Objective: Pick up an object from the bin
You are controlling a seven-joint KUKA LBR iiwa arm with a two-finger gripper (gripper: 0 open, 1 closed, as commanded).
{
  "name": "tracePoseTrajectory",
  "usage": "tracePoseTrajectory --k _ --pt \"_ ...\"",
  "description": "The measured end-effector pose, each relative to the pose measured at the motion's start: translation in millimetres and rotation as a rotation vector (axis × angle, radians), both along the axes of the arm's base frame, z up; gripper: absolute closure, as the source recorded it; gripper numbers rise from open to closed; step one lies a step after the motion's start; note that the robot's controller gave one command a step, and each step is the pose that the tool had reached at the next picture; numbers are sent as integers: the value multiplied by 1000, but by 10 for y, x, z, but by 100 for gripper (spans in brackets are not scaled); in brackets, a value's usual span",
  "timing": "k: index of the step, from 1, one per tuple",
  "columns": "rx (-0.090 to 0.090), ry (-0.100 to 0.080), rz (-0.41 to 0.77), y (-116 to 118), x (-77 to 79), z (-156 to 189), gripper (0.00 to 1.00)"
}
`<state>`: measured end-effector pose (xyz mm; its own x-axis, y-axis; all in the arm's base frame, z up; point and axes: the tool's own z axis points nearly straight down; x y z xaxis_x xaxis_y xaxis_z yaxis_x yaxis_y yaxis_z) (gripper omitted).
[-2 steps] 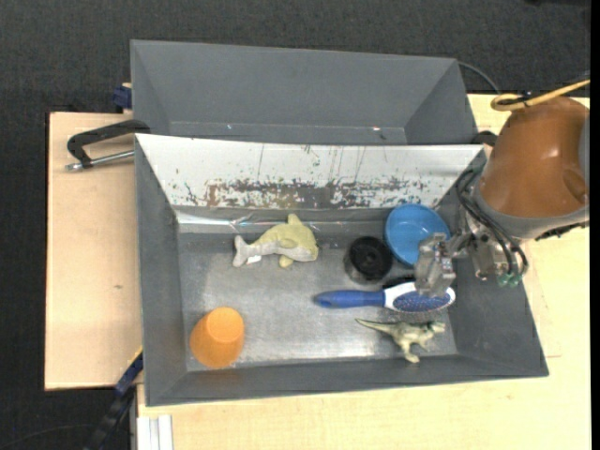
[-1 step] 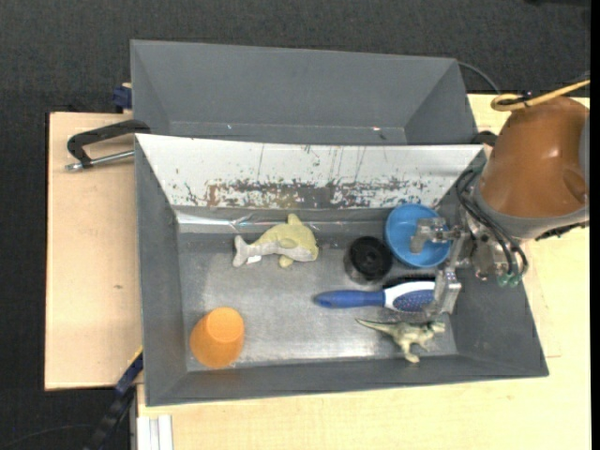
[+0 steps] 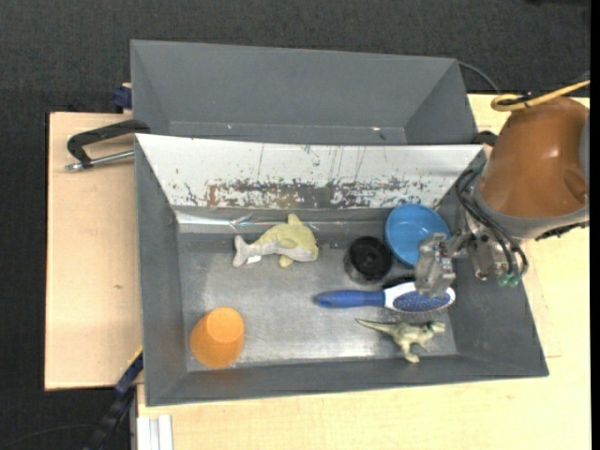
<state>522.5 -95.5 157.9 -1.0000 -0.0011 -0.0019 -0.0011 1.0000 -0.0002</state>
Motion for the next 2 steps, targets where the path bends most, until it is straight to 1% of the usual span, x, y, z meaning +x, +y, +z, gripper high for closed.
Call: tracePoseTrajectory --k 1,2 --pt "0 0 0 1 0 0 0" --pt "0 0 0 1 0 0 100"
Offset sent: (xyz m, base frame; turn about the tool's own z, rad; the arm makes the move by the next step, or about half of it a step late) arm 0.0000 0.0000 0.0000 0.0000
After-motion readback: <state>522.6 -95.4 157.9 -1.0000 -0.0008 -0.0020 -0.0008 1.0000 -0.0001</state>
